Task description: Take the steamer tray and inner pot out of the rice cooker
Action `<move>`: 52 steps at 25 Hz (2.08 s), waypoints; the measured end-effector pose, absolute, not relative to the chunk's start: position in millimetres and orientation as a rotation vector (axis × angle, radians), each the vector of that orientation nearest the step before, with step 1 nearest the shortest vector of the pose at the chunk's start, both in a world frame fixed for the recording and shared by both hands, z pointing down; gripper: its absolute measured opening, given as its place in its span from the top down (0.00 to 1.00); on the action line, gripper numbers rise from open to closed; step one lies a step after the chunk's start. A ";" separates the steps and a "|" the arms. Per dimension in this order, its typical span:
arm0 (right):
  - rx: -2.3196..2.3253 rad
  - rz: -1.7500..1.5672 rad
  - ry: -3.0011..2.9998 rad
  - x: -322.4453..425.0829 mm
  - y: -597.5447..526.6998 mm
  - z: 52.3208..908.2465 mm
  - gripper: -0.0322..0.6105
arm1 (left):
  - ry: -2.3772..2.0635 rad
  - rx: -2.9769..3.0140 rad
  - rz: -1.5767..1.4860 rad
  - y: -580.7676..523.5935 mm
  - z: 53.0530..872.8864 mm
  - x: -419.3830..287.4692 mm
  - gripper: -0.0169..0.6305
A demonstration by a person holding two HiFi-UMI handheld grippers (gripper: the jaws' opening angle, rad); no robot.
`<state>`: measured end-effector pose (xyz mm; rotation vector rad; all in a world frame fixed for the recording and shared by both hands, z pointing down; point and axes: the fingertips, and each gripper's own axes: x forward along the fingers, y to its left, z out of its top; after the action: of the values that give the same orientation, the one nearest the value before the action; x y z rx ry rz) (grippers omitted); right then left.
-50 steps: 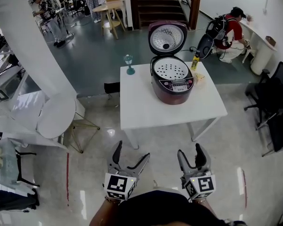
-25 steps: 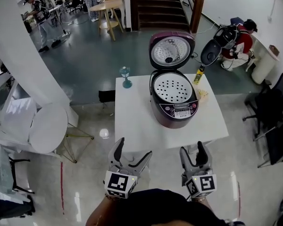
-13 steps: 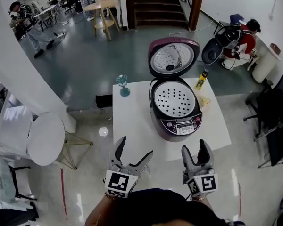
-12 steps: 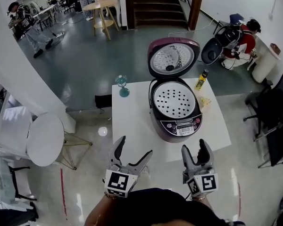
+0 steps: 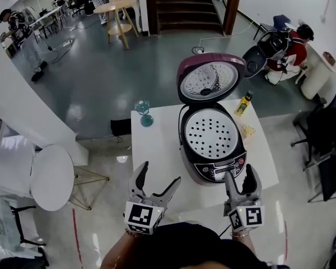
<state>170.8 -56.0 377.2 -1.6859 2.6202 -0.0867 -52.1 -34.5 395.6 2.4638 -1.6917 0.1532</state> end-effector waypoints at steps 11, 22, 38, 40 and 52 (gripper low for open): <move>-1.681 -0.043 2.713 165.0 -98.5 377.3 0.48 | -1.658 2.435 0.158 -72.0 399.6 -48.4 0.29; -1.647 -0.066 2.845 172.0 -148.8 381.7 0.48 | -1.560 2.432 0.184 -120.4 399.1 -18.8 0.31; -1.579 -0.068 3.004 180.9 -222.0 398.4 0.48 | -1.471 2.380 0.511 -187.2 437.5 10.7 0.31; -1.610 -0.081 3.036 184.0 -230.2 407.1 0.48 | -1.462 2.369 0.576 -193.7 444.9 12.1 0.31; -1.631 -0.286 3.273 193.8 -269.9 443.9 0.48 | -1.353 2.321 0.832 -222.5 475.2 19.6 0.31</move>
<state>193.8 -269.9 443.9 -1.6312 3.2733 -0.2857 19.6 -222.5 475.2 2.3215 -1.3533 0.8325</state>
